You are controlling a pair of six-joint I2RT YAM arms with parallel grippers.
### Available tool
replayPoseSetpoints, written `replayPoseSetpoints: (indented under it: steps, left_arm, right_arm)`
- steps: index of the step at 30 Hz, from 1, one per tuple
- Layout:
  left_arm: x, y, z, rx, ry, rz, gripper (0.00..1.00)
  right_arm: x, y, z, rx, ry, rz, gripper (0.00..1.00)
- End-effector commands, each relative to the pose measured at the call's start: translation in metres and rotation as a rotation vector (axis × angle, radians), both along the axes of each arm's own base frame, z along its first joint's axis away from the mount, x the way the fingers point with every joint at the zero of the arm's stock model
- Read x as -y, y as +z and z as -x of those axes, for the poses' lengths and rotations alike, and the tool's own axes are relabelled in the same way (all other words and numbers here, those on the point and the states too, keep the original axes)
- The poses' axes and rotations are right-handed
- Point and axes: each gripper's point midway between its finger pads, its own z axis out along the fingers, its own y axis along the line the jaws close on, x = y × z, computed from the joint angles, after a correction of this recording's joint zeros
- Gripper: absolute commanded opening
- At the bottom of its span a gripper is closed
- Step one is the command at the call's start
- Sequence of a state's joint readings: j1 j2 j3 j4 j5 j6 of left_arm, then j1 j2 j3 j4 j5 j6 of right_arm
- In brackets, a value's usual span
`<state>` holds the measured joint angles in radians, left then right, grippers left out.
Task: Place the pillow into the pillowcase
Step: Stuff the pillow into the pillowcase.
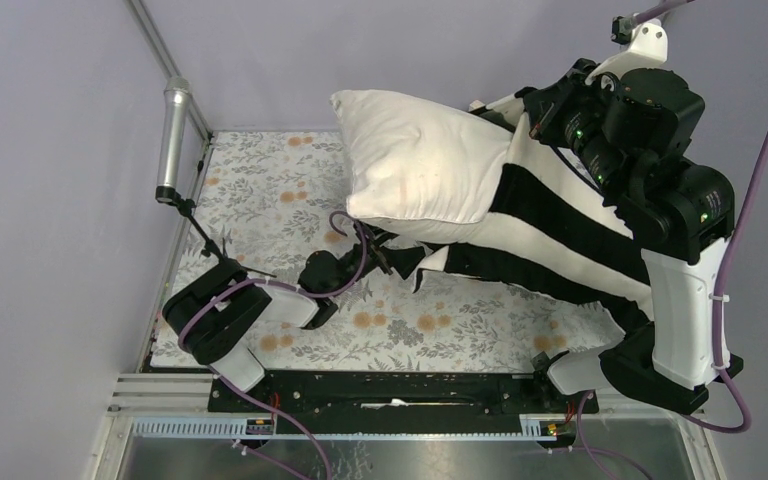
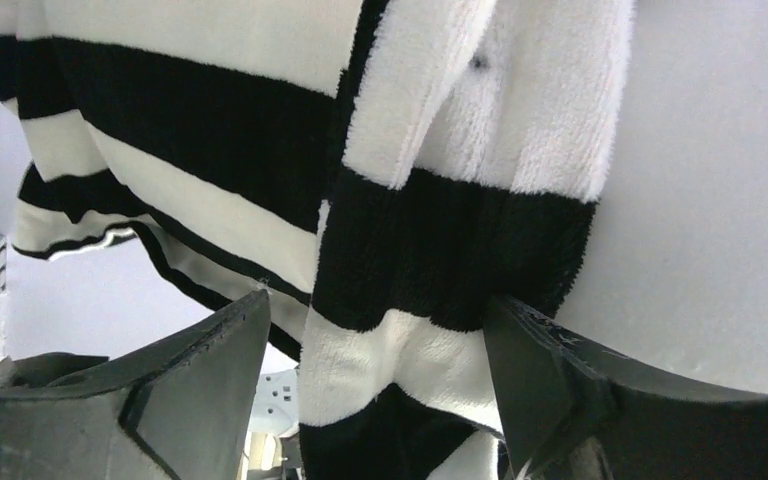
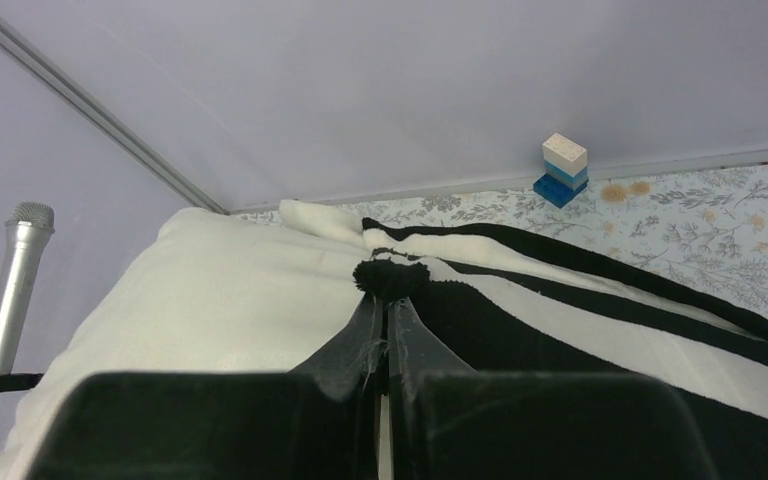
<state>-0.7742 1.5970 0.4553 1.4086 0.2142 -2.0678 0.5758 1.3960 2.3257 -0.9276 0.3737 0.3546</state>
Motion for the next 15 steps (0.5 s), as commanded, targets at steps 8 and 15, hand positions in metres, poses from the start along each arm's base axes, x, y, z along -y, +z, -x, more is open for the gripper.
replayPoseSetpoints:
  steps: [8, 15]
  left_arm:
    - [-0.021, 0.072, 0.000, 0.190, 0.144, 0.194, 0.58]
    - [-0.039, 0.050, 0.005, 0.204, 0.228, 0.027, 0.49]
  right_arm:
    - [0.009, 0.094, 0.014, 0.300, -0.002, -0.209, 0.00]
    - [0.009, 0.092, 0.011, 0.298, -0.007, -0.193, 0.00]
